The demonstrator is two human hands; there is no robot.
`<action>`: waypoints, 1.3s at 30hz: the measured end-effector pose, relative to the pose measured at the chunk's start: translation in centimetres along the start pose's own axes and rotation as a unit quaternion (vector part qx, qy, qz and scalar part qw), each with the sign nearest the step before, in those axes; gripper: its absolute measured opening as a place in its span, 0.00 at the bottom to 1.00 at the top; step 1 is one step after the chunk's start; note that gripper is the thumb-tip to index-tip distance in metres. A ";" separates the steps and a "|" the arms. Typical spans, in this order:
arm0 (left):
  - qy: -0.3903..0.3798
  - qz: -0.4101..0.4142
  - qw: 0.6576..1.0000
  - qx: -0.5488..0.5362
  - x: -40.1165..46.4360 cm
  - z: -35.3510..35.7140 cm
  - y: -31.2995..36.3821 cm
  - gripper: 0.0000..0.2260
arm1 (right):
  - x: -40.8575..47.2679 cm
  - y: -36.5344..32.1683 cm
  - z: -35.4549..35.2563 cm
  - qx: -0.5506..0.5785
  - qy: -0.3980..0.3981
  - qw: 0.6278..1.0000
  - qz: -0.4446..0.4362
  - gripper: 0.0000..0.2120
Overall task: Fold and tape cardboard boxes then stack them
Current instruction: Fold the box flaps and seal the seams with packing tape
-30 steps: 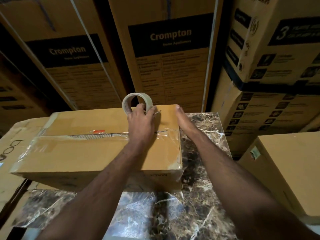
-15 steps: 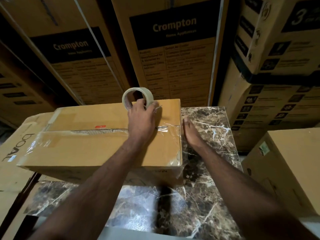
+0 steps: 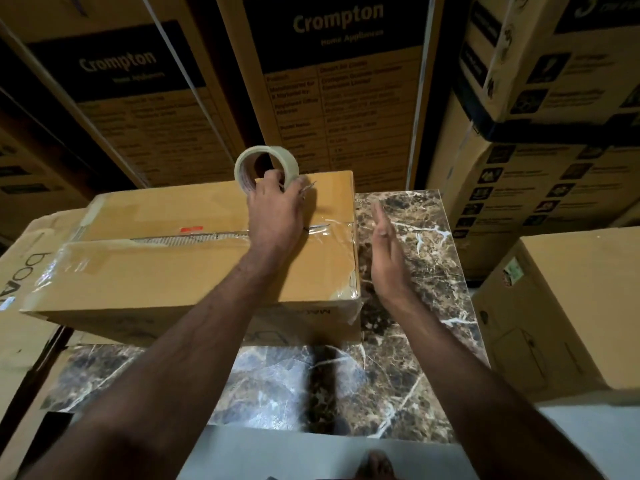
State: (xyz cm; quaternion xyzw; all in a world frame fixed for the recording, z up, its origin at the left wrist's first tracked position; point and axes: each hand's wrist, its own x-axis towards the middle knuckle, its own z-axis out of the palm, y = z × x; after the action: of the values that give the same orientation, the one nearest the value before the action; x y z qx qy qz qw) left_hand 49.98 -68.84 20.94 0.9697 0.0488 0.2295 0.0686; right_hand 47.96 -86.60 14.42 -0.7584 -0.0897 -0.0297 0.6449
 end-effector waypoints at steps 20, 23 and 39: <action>0.019 0.006 1.000 0.015 -0.1 1.6 -2.2 0.18 | -2.6 4.1 2.8 -0.155 0.014 0.926 -0.345 0.37; 0.009 -0.003 1.000 0.021 -0.6 1.8 -2.2 0.18 | -2.8 4.5 2.4 -0.190 -0.011 0.918 -0.347 0.38; 0.019 0.043 0.999 0.015 -3.1 0.0 -1.6 0.16 | -3.5 2.9 -2.5 -0.362 -0.123 0.795 -0.470 0.23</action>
State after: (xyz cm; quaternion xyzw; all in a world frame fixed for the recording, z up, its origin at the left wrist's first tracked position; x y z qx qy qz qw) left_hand 47.17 -67.70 19.34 0.9672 0.0118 0.2500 0.0428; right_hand 45.17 -89.82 11.44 -0.7982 -0.4966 -0.2659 0.2132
